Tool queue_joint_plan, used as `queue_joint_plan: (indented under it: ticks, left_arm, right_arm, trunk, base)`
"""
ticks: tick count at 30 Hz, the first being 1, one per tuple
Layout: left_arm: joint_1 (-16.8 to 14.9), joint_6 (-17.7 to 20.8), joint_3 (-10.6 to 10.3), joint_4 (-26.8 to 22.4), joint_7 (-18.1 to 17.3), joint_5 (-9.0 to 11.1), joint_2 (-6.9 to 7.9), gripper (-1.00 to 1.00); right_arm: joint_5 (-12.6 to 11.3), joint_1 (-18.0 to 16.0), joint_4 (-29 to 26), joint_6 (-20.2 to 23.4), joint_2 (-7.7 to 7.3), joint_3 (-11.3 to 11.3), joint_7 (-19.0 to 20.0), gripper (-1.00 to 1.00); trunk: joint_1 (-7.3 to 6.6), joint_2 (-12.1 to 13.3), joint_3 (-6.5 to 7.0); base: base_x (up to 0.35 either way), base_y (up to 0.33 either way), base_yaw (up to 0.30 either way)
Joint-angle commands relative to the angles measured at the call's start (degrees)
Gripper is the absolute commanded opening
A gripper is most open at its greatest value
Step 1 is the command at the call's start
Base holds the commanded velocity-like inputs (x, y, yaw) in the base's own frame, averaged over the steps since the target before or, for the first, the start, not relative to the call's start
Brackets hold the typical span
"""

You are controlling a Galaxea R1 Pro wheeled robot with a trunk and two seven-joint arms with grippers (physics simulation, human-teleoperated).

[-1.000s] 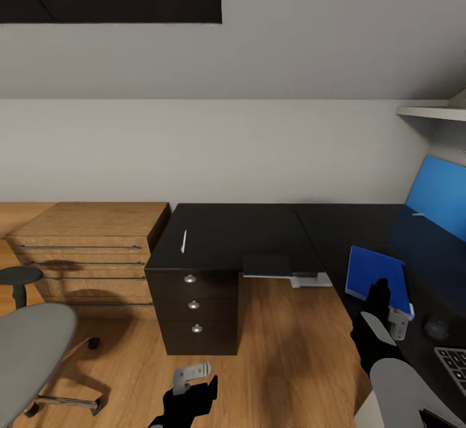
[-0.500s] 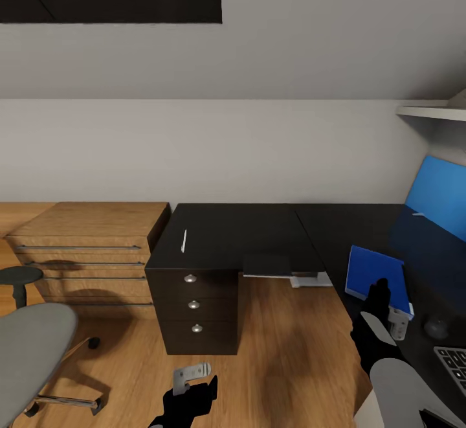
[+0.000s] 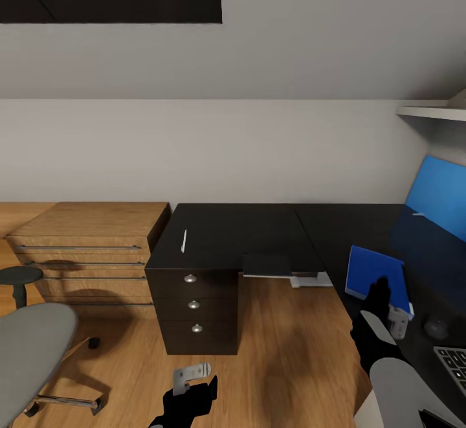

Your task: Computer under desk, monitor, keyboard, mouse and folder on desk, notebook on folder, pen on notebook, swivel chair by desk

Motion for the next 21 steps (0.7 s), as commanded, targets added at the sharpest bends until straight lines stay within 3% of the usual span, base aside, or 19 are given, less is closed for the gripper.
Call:
queue_joint_plan:
  ticks: [1,8,15,21]
  left_arm:
    - [0.0,0.1,-0.1,-0.1,0.4,0.5,0.01,1.00]
    - [0.0,0.1,-0.1,0.0,0.4,0.5,0.01,1.00]
    - [0.0,0.1,0.0,0.1,0.4,0.5,0.01,1.00]
    - [0.0,0.1,0.0,0.1,0.5,0.5,0.01,1.00]
  right_arm:
    - [-0.6,0.0,-0.2,-0.1,0.03,0.0,0.5,1.00]
    - [-0.6,0.8,-5.4,0.0,0.69,0.0,0.2,1.00]
    - [-0.4,5.2,-14.3,-0.1,3.00,0.3,-1.3,1.00]
    - [0.1,8.7,-21.5,-0.1,4.28,3.6,-5.3,1.00]
  trunk:
    - [0.00,0.0,-0.05]
    - [0.00,0.0,-0.05]
    - [0.00,0.0,-0.05]
    - [0.00,0.0,-0.05]
  base:
    - [0.000,0.000,0.000]
    - [0.000,0.000,0.000]
    - [0.000,0.000,0.000]
    - [0.000,0.000,0.000]
